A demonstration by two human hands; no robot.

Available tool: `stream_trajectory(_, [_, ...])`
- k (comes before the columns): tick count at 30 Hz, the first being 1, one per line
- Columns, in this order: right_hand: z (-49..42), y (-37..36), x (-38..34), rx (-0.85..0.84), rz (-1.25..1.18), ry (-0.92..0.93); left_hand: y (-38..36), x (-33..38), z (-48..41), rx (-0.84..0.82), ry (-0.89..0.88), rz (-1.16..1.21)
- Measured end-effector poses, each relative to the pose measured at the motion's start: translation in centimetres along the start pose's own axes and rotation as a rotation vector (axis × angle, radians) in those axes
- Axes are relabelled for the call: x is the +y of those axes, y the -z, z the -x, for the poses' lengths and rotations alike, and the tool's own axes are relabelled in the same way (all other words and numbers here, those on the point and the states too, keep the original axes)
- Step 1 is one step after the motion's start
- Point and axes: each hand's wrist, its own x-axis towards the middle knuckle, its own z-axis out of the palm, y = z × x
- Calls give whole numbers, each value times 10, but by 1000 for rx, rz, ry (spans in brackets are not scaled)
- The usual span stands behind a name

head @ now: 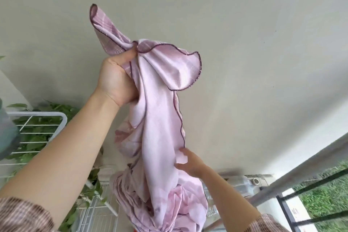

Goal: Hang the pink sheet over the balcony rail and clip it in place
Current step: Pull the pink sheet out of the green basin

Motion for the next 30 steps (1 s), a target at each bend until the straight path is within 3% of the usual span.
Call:
stream_trajectory(3, [-4,3,-8,212,-205,-71,-6,6,3,-16,-75,-12])
stream_trajectory(7, [-6,6,-19,90,102,-85,-9,15,1,30,-129,-47])
stream_trajectory(12, [1,62,-26,307,228,-131,15,42,-5,163,-198,-59])
stream_trajectory(14, [14,92,-42,332,115,-63,29,50,-9,148,-180,-75])
stream_trajectory(18, [70,146,-120,362,-487,348,45,27,-19,190,26,-376])
stream_trajectory(20, [97,162,-162,342,-562,569,45,1,-16,26,159,-634])
stream_trajectory(22, [115,164,-190,311,-573,671,36,-24,-4,-144,281,-989])
stream_trajectory(24, [120,158,-197,260,-554,692,29,-49,2,-148,288,-1175])
stream_trajectory(27, [119,151,-183,152,-691,669,23,-74,-4,63,91,-1185])
stream_trajectory(30, [106,146,-146,215,-788,569,23,-79,-14,210,14,-1236])
